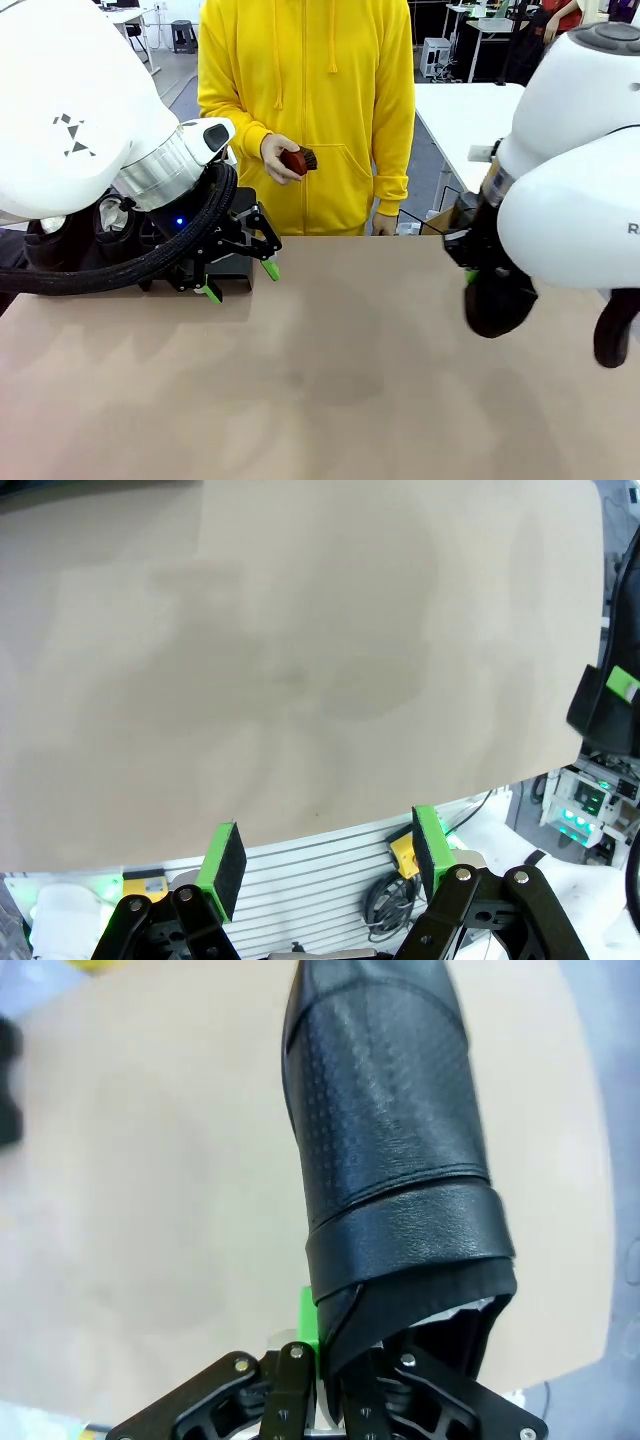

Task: Organize the shoes by placing them on the stand.
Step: Pick up one Shoe and place it in the middle of the table.

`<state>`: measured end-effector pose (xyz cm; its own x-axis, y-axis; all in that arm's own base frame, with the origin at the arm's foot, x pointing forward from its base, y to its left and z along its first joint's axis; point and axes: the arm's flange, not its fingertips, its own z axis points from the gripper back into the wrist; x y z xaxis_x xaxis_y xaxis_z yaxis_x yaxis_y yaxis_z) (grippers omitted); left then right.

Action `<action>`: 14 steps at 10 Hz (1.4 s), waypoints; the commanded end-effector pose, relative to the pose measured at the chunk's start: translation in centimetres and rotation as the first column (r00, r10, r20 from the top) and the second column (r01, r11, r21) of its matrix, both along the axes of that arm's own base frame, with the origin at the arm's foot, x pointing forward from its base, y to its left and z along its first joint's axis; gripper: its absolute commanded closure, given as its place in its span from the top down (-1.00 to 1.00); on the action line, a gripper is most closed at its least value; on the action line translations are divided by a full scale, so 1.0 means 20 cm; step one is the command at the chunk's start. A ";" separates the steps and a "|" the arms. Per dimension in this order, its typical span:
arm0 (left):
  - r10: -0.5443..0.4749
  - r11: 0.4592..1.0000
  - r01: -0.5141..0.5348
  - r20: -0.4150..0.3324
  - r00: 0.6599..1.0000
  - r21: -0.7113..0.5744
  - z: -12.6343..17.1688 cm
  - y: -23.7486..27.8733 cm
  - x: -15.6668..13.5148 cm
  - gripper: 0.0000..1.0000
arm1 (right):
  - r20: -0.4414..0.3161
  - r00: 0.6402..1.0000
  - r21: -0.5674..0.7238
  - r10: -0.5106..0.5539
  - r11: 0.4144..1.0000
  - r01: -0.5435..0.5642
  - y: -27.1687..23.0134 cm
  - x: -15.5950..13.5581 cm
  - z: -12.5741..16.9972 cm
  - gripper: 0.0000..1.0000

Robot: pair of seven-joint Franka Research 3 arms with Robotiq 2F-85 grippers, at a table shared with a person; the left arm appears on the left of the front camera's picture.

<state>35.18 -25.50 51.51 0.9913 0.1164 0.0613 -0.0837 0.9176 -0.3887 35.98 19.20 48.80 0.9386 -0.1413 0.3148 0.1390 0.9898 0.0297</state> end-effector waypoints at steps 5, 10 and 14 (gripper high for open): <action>-0.001 1.000 0.001 -0.005 1.000 -0.008 0.00 0.01 0.00 0.73 | 0.022 0.982 0.161 0.189 0.969 -0.190 0.51 -0.31 -0.25 -1.00; -0.001 1.000 0.001 -0.005 1.000 -0.008 0.00 0.01 0.00 0.73 | -0.084 0.983 0.180 0.161 0.973 -0.144 0.60 -0.31 -0.57 -1.00; -0.001 1.000 0.001 -0.005 1.000 -0.008 0.00 0.01 0.00 0.73 | -0.112 0.977 0.161 0.181 0.974 -0.162 0.62 -0.23 -0.74 -1.00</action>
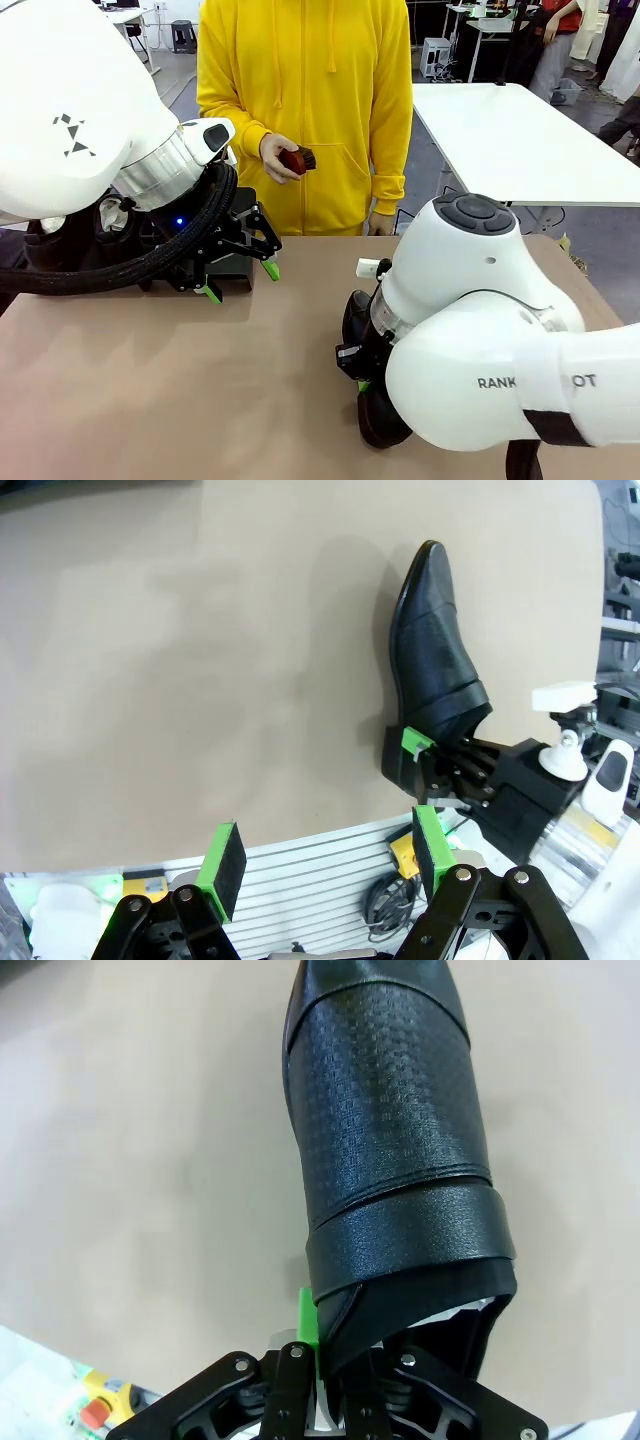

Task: Organize the shoes by placing them on the stand.
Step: Pick up one Shoe and place it in the middle of the table.

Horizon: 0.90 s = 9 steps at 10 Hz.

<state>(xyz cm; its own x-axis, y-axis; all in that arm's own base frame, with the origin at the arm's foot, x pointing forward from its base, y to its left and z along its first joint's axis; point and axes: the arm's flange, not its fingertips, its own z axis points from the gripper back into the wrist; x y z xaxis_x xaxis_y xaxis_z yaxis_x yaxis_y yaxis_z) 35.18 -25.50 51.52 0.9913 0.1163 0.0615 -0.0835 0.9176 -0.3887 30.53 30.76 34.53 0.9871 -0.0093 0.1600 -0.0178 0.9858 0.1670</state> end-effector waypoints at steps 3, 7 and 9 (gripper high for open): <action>-0.001 1.000 0.001 -0.005 1.000 -0.008 0.00 0.01 0.00 0.73 | 0.022 1.000 0.020 -0.018 1.000 0.017 0.05 0.04 -0.02 -0.46; -0.001 1.000 0.001 -0.005 1.000 -0.008 0.00 0.01 0.00 0.73 | 0.067 0.996 0.061 -0.058 0.997 0.054 -0.01 0.01 0.16 1.00; -0.001 1.000 0.001 -0.005 1.000 -0.008 0.00 0.01 0.00 0.73 | 0.042 0.997 0.113 -0.065 0.992 0.059 -0.03 -0.01 0.26 1.00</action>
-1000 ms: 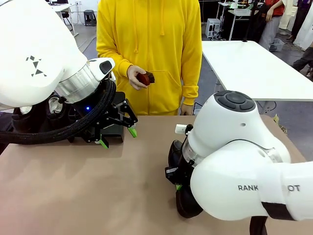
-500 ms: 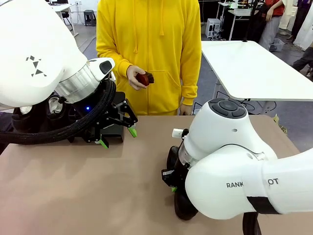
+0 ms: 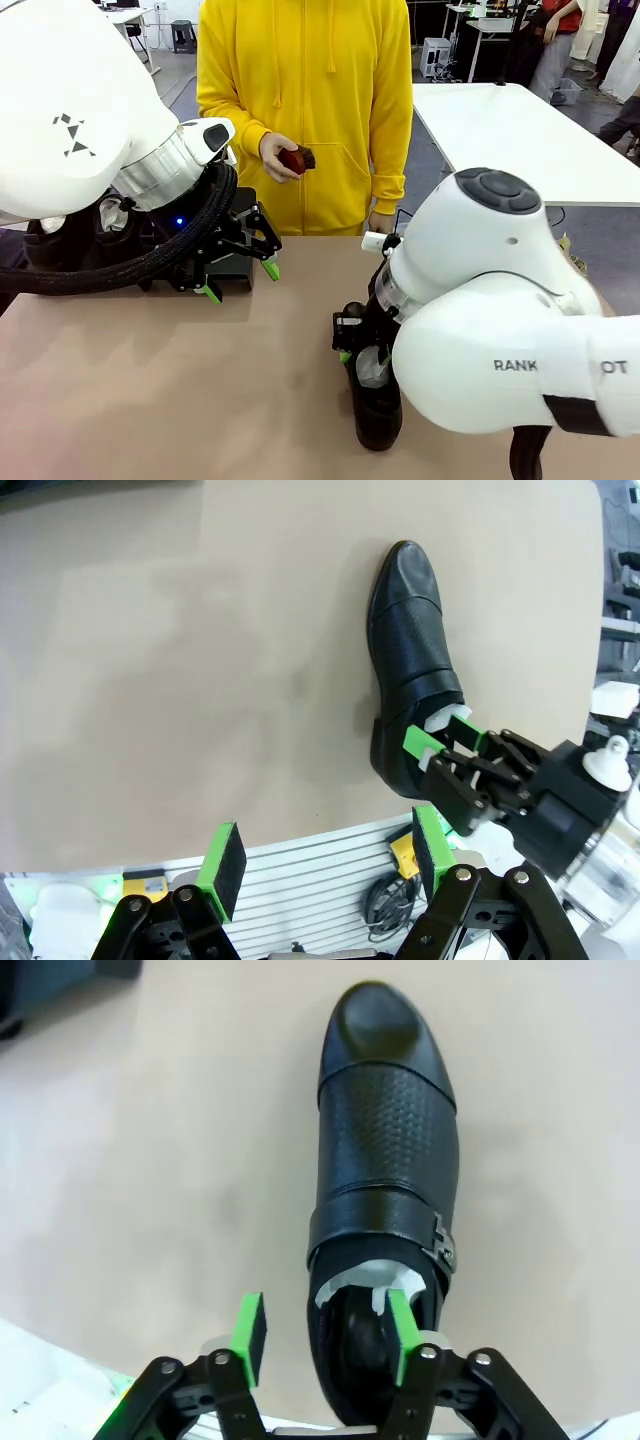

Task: Organize the shoes by placing them on the stand.
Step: Pick up one Shoe and place it in the middle of the table, then place the Shoe from the middle of the table onto the Shoes Stand.

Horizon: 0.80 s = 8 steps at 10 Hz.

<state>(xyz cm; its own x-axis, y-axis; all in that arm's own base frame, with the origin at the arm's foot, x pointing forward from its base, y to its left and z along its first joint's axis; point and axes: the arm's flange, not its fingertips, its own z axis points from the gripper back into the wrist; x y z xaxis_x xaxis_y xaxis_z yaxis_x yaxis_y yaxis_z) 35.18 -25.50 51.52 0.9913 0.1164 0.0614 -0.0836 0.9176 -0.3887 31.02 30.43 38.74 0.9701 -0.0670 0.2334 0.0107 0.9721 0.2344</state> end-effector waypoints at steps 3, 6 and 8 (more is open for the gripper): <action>-0.001 1.000 0.001 -0.005 1.000 -0.008 0.00 0.01 0.00 0.73 | -0.018 1.000 0.042 -0.015 0.999 0.016 0.00 -0.02 0.06 1.00; -0.001 1.000 0.001 -0.005 1.000 -0.008 0.00 0.01 0.00 0.73 | -0.018 1.000 0.042 -0.015 0.999 0.016 0.00 -0.02 0.06 1.00; -0.001 1.000 0.001 -0.005 1.000 -0.008 0.00 0.01 0.00 0.73 | -0.018 1.000 0.042 -0.015 0.999 0.016 0.00 -0.02 0.06 1.00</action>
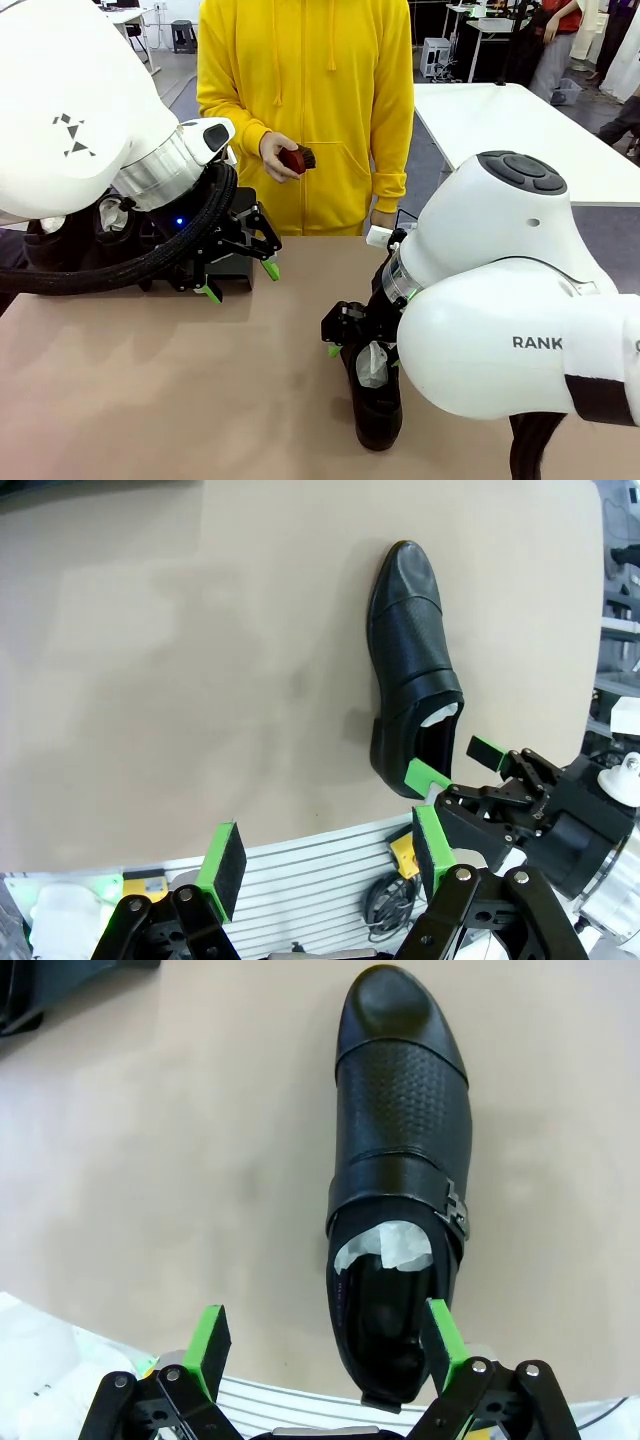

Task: Organize the shoes by placing them on the stand.
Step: Place the Shoe from the middle of the table onto the Shoes Stand.

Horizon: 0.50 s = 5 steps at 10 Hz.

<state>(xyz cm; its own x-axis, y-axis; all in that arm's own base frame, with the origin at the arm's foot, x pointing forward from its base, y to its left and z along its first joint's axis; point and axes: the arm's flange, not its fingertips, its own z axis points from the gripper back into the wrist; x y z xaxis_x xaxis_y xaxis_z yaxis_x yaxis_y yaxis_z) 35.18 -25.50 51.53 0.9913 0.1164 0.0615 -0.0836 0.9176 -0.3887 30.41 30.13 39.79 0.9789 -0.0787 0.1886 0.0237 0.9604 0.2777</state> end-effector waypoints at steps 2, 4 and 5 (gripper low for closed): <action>-0.001 1.000 0.001 -0.005 1.000 -0.008 0.00 0.01 0.00 0.73 | 0.024 1.000 -0.004 -0.014 1.000 0.014 0.02 0.01 0.00 1.00; -0.001 1.000 0.001 -0.005 1.000 -0.008 0.00 0.01 0.00 0.73 | 0.002 1.000 0.000 0.000 1.000 0.000 0.00 0.00 0.00 1.00; -0.001 1.000 0.001 -0.005 1.000 -0.008 0.00 0.01 0.00 0.73 | 0.023 0.999 -0.035 0.036 0.999 -0.035 -0.04 0.01 0.04 1.00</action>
<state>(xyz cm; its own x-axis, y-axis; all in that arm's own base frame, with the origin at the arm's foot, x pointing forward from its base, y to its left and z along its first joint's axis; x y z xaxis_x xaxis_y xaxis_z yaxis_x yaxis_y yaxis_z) 35.18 -25.50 51.53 0.9913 0.1164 0.0615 -0.0836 0.9176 -0.3887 30.45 30.03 39.94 0.9783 -0.0699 0.1951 0.0148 0.9625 0.2708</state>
